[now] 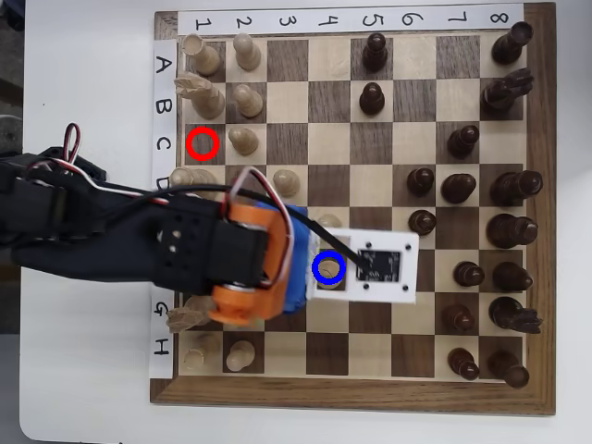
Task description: Move the piece to destination
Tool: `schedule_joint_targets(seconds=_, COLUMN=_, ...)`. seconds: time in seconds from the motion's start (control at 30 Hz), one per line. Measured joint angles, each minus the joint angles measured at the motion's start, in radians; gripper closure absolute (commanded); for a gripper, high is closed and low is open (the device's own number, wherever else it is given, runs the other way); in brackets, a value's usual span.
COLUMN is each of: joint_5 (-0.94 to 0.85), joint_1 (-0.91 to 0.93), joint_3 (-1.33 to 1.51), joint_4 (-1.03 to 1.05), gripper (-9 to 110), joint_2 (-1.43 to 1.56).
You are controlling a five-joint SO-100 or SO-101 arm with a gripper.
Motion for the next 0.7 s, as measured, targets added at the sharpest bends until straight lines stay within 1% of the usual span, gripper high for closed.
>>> schedule_joint_targets(seconds=0.37, joint_5=-0.109, joint_1=-0.048, joint_3=-0.055, joint_4=0.048, gripper=83, joint_2=0.207)
schedule_joint_targets(seconds=0.6, joint_5=-0.272, joint_1=-0.051, joint_3=-0.095, joint_4=0.052, gripper=85, joint_2=0.359)
schedule_joint_targets(seconds=0.7, joint_5=-0.354, joint_1=-0.025, joint_3=-0.101, joint_4=0.049, gripper=86, joint_2=0.422)
